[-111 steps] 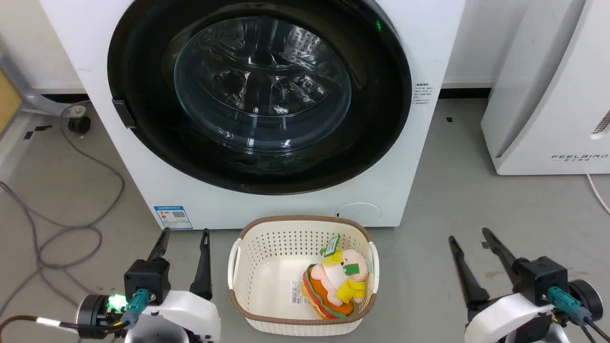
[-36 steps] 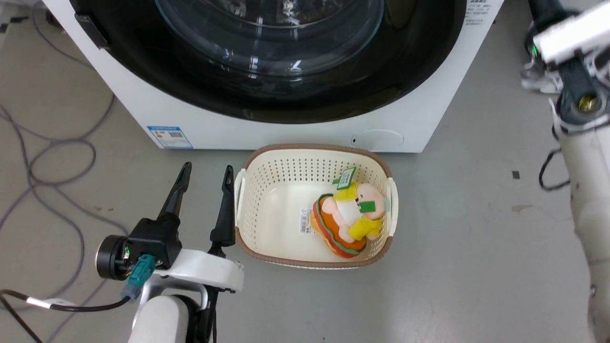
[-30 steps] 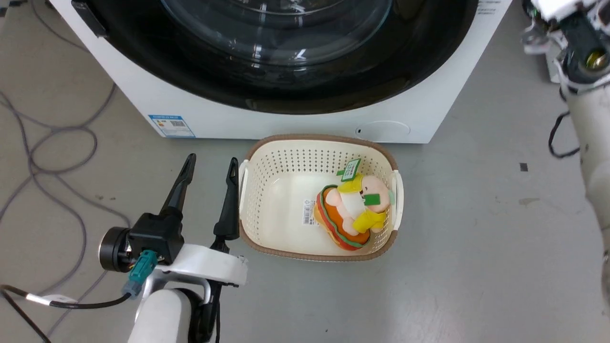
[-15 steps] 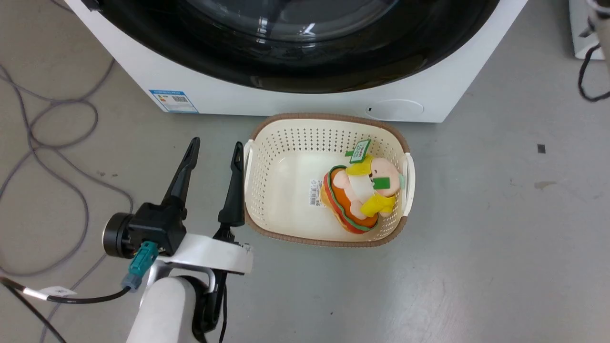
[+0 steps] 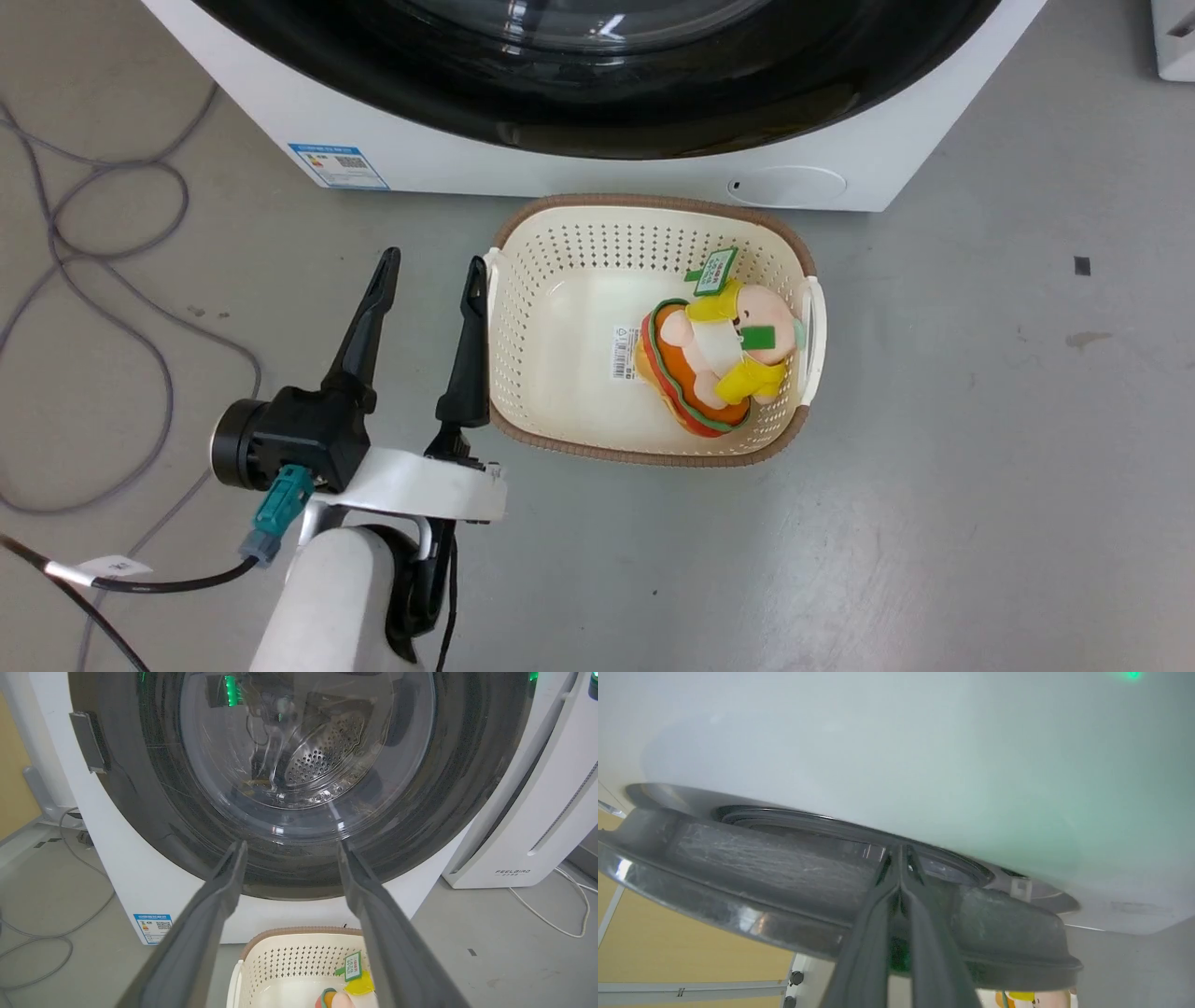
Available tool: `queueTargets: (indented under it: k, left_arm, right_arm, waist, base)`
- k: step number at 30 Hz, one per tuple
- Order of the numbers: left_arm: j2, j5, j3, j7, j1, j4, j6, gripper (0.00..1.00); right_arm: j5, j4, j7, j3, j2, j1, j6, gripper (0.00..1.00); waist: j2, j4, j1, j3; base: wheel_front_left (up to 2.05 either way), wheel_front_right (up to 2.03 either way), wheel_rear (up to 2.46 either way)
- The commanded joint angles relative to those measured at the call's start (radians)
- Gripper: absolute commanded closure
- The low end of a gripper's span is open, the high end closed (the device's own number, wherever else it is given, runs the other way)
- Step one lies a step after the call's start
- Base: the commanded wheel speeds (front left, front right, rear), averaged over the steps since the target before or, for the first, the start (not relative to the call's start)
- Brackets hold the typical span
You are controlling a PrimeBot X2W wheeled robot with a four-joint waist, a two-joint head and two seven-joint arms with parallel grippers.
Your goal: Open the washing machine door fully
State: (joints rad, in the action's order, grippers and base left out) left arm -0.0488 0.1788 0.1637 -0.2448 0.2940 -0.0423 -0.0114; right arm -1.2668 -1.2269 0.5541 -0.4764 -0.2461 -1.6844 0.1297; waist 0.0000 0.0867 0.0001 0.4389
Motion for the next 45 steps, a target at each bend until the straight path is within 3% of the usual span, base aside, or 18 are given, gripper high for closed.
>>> queueTargets:
  k: [1, 13, 26, 45]
  left_arm:
    - [-0.001, 0.007, 0.008, -0.011, 0.027, -0.003, 0.004, 0.00]
    - [-0.001, 0.015, 0.014, -0.017, 0.029, -0.011, 0.006, 0.00]
    - [-0.001, 0.016, 0.018, -0.017, 0.016, -0.027, 0.008, 0.00]
    - [-0.001, -0.017, -0.005, -0.017, -0.071, -0.084, 0.002, 0.00]
  right_arm:
    - [-0.038, -0.036, 0.043, -0.022, 0.009, -0.044, 0.001, 1.00]
    - [-0.089, -0.009, 0.232, -0.044, -0.008, -0.020, 0.001, 1.00]
    - [-0.128, 0.081, 0.338, -0.037, -0.014, 0.108, 0.001, 1.00]
    - [-0.228, 0.305, 0.448, -0.004, -0.019, 0.433, 0.001, 1.00]
  waist:
    - [0.0000, 0.001, -0.0001, 0.006]
    - [0.0000, -0.002, -0.0001, -0.004]
    - [0.0000, -0.008, -0.0001, -0.040]
    - [0.0000, -0.004, -0.0001, -0.187]
  base:
    - [0.00, 0.00, 0.00]
    - [0.00, 0.00, 0.00]
    - [0.00, 0.00, 0.00]
    - [0.00, 0.00, 0.00]
